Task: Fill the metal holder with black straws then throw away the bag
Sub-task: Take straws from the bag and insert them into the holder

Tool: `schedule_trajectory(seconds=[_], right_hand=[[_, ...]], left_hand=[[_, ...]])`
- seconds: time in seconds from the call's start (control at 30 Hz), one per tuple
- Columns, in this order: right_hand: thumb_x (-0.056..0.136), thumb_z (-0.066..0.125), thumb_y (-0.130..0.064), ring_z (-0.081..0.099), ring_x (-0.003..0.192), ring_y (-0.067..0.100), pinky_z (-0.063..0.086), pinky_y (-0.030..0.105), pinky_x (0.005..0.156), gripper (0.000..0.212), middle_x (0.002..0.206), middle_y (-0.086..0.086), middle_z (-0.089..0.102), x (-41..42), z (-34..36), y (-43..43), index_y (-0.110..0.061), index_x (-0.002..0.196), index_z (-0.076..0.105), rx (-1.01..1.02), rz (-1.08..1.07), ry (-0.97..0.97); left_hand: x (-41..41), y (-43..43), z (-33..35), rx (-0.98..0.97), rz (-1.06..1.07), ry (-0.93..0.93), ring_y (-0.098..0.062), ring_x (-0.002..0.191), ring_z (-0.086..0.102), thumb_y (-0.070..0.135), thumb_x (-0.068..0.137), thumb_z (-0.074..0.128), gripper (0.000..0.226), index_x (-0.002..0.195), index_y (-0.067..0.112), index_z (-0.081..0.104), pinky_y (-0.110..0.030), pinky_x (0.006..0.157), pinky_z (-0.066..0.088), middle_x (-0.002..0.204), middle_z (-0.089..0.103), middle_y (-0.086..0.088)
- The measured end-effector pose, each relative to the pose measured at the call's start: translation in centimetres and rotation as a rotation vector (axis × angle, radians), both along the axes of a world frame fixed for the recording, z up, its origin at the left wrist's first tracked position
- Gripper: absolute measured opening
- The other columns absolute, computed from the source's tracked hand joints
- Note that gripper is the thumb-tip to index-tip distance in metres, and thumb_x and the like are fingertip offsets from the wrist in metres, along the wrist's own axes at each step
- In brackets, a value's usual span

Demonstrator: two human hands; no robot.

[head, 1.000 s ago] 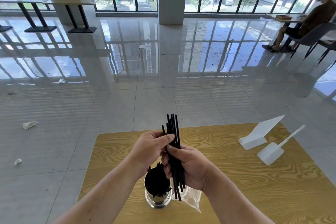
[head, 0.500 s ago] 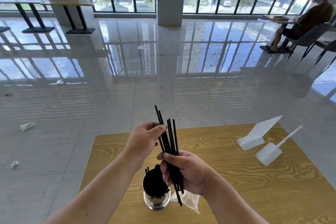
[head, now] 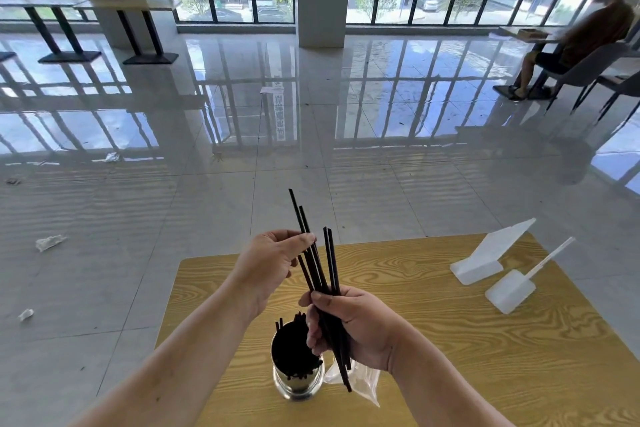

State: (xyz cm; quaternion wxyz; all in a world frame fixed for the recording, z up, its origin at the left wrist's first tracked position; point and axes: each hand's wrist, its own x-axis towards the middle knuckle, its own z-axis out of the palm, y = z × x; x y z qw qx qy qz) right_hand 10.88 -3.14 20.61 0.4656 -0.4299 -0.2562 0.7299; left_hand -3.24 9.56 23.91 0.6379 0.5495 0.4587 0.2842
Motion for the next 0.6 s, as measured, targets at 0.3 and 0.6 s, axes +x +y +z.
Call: schedule_trajectory(seconds=[0.3, 0.6], right_hand=[[0.106, 0.062, -0.018, 0.074, 0.096, 0.034, 0.064, 0.044, 0.085, 0.024, 0.108, 0.021, 0.074, -0.09, -0.19, 0.19, 0.0, 0.112, 0.075, -0.023, -0.045, 0.005], [0.105, 0.064, -0.021, 0.067, 0.066, 0.024, 0.057, 0.035, 0.061, 0.02, 0.086, 0.015, 0.071, -0.47, 0.53, 0.24, -0.006, 0.106, 0.076, 0.016, 0.002, -0.016]], left_hand=[[-0.06, -0.38, -0.04, -0.012, -0.01, 0.006, -0.002, 0.069, 0.066, 0.04, 0.088, 0.085, 0.007, 0.087, 0.034, 0.087, -0.022, 0.063, 0.054, 0.079, 0.077, 0.01], [-0.55, -0.48, 0.0, 0.018, -0.058, 0.059, -0.003, 0.064, 0.062, 0.037, 0.091, 0.082, 0.01, 0.085, 0.03, 0.086, -0.015, 0.055, 0.051, 0.075, 0.073, 0.006]])
